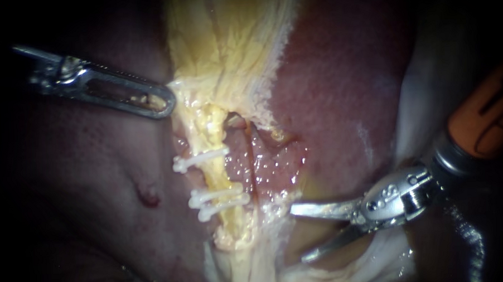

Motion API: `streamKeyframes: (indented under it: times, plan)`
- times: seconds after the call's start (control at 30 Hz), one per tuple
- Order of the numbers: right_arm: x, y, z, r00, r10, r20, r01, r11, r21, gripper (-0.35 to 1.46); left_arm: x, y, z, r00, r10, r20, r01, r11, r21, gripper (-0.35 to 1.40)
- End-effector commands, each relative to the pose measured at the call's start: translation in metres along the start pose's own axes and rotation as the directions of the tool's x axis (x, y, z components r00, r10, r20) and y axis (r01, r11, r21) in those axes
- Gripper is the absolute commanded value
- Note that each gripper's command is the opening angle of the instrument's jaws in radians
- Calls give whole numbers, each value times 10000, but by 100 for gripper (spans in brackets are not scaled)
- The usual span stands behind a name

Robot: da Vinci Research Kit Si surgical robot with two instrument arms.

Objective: Go to the cutting position left tube

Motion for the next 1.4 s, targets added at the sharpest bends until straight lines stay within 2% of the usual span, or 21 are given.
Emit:
streamKeyframes:
  times: [0.03,0.2,0.33,0.47,0.6,0.77,1.07,1.27,1.4]
  plan:
    - [1,1,2,10000,4,12,-4,10000,22,145,0,0,0,10000,3,4,-3,10000,-7,-35]
    - [10,11,17,9998,189,14,-189,9998,24,145,1,-2,1,10000,0,17,1,10000,-26,-35]
    - [17,26,37,9993,380,-41,-380,9993,1,145,1,-5,1,10000,-8,27,8,10000,-43,-35]
    - [18,42,51,9987,483,-168,-481,9988,100,144,2,-6,1,10000,-8,32,9,10000,-51,-35]
    - [10,56,59,9971,720,-242,-717,9973,126,144,3,-6,1,10000,-8,37,8,10000,-58,-35]
    - [-8,72,68,9937,1086,-264,-1078,9937,309,144,3,-8,2,10000,-11,42,11,10000,-67,-35]
    - [-28,103,87,9758,2124,-531,-2053,9720,1143,144,3,-8,2,10000,-12,61,12,10000,-96,-35]
    - [-27,107,91,9721,2271,-586,-2172,9659,1413,144,3,-8,2,10000,-10,63,11,10000,-98,-35]
    - [-22,105,93,9658,2434,-890,-2278,9611,1564,144,4,-8,2,10000,-9,65,10,9999,-101,-35]
